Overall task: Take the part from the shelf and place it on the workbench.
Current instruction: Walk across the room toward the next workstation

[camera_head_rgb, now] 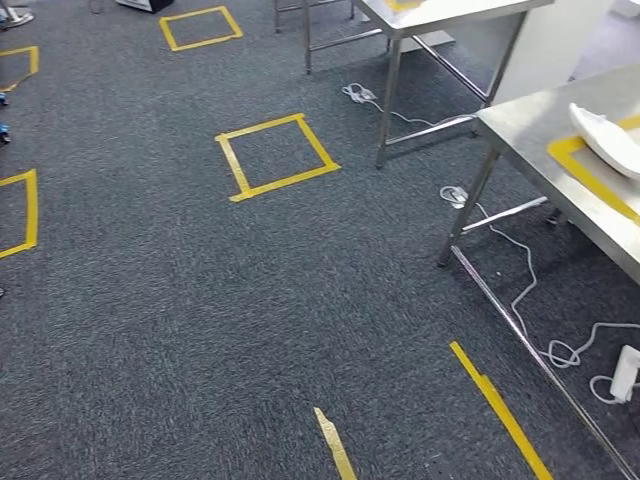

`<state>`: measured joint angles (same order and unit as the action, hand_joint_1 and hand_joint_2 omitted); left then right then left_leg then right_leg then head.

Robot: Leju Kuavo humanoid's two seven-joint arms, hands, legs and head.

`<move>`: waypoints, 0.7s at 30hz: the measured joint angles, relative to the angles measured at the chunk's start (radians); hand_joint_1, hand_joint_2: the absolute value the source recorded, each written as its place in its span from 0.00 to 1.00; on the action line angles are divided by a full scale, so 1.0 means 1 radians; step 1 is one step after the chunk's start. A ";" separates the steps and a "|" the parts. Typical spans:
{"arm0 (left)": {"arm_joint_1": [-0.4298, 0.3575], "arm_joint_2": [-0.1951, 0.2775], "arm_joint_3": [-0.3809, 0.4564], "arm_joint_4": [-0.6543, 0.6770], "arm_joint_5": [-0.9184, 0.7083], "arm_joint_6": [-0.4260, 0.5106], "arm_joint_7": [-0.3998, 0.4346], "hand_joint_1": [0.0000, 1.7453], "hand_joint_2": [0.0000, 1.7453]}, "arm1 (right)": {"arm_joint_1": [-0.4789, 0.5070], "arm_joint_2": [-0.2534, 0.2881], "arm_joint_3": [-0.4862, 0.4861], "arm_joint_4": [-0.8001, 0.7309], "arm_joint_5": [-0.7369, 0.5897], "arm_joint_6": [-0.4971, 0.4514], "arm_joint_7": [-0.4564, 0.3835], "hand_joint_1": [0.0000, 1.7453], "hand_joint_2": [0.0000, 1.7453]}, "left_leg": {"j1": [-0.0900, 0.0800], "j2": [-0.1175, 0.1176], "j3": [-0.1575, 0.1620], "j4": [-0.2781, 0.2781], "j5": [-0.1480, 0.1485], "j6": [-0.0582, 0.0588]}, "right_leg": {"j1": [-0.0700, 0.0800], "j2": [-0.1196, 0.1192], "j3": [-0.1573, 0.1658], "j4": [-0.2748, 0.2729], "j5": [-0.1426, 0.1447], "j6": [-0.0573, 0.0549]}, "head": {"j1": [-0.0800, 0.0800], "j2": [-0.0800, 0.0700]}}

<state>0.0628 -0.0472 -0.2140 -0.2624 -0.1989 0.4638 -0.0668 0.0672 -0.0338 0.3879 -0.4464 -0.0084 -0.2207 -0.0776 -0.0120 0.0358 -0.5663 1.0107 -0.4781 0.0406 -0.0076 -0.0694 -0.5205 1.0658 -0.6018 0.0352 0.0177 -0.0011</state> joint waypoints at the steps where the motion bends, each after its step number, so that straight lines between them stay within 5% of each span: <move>1: 0.000 0.000 -0.003 -0.007 -0.005 0.001 0.009 0.00 0.50 | 0.002 0.001 0.000 0.000 0.001 0.002 0.000 0.00 0.00 | 0.001 -0.013 0.000 -0.002 0.002 0.003 | -0.002 0.035 -0.029 0.059 -0.029 0.003 | 0.002 0.000; 3: 0.001 -0.001 -0.012 -0.022 -0.012 0.002 0.025 0.00 1.00 | 0.010 0.002 0.001 0.000 0.006 0.004 0.006 0.00 0.00 | 0.002 -0.044 -0.001 -0.001 0.003 0.006 | -0.005 0.065 -0.096 0.189 -0.076 0.007 | 0.003 0.000; 5: 0.007 -0.003 -0.018 -0.034 -0.017 0.003 0.036 0.00 1.00 | 0.017 0.002 0.001 -0.003 0.016 0.006 0.017 0.00 0.00 | 0.004 -0.075 0.001 0.000 0.002 0.006 | -0.006 0.069 -0.120 0.211 -0.055 0.011 | 0.003 0.000; 7: 0.014 -0.001 -0.021 -0.048 -0.018 0.009 0.044 0.00 1.00 | 0.021 0.001 0.001 -0.010 0.025 0.007 0.031 0.00 0.00 | 0.007 -0.105 0.004 0.004 -0.002 0.000 | -0.011 0.088 -0.080 0.100 0.022 0.015 | 0.003 0.000; 9: 0.020 0.001 -0.021 -0.064 -0.018 0.024 0.050 0.00 1.00 | 0.024 0.001 0.001 -0.017 0.030 0.009 0.040 0.00 0.00 | 0.008 -0.132 -0.002 0.016 -0.007 -0.012 | -0.019 0.134 -0.032 -0.012 0.064 0.015 | 0.003 0.000; 11: 0.031 0.002 -0.021 -0.084 -0.030 0.049 0.066 0.00 0.50 | 0.027 0.001 0.001 -0.023 0.034 0.010 0.046 0.00 0.00 | 0.009 -0.154 -0.012 0.023 -0.005 -0.025 | -0.019 0.150 -0.015 -0.039 0.059 0.005 | 0.004 0.000; 13: 0.051 0.004 -0.021 -0.111 -0.054 0.067 0.102 0.00 0.00 | 0.030 0.002 0.001 -0.035 0.039 0.014 0.051 0.00 0.00 | 0.012 -0.160 -0.019 0.028 -0.007 -0.035 | -0.018 0.129 -0.009 -0.042 0.061 -0.010 | 0.004 0.000; 15: 0.073 0.006 -0.021 -0.148 -0.081 0.070 0.140 0.00 0.00 | 0.034 0.003 0.000 -0.047 0.044 0.022 0.054 0.00 0.00 | 0.011 -0.116 -0.042 0.081 -0.040 -0.043 | -0.018 0.104 -0.003 -0.047 0.063 -0.024 | -0.002 0.000; 18: 0.092 0.011 -0.021 -0.204 -0.121 0.070 0.178 0.00 0.00 | 0.040 0.003 -0.001 -0.061 0.042 0.042 0.062 0.00 0.00 | 0.014 -0.052 -0.130 0.265 -0.123 -0.052 | -0.010 0.054 0.002 -0.048 0.057 -0.037 | -0.008 0.000; 20: 0.112 0.017 -0.021 -0.244 -0.139 0.068 0.199 0.00 0.00 | 0.042 0.003 -0.002 -0.069 0.040 0.055 0.070 0.00 0.00 | 0.015 -0.044 -0.143 0.295 -0.115 -0.051 | -0.007 0.026 0.006 -0.048 0.052 -0.039 | -0.008 0.000; 21: 0.124 0.021 -0.021 -0.263 -0.145 0.067 0.208 0.00 0.00 | 0.043 0.004 -0.002 -0.073 0.040 0.060 0.074 0.00 0.00 | 0.015 -0.038 -0.120 0.253 -0.085 -0.048 | -0.007 0.014 0.011 -0.048 0.048 -0.038 | -0.008 0.000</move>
<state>0.1871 -0.0265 -0.2346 -0.5256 -0.3442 0.5304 0.1411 0.1103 -0.0301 0.3862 -0.5192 0.0316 -0.1604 -0.0032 0.0029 -0.0023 -0.6866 1.2632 -0.5631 -0.0076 -0.0143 -0.0557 -0.5099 1.0177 -0.5535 -0.0024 0.0095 -0.0011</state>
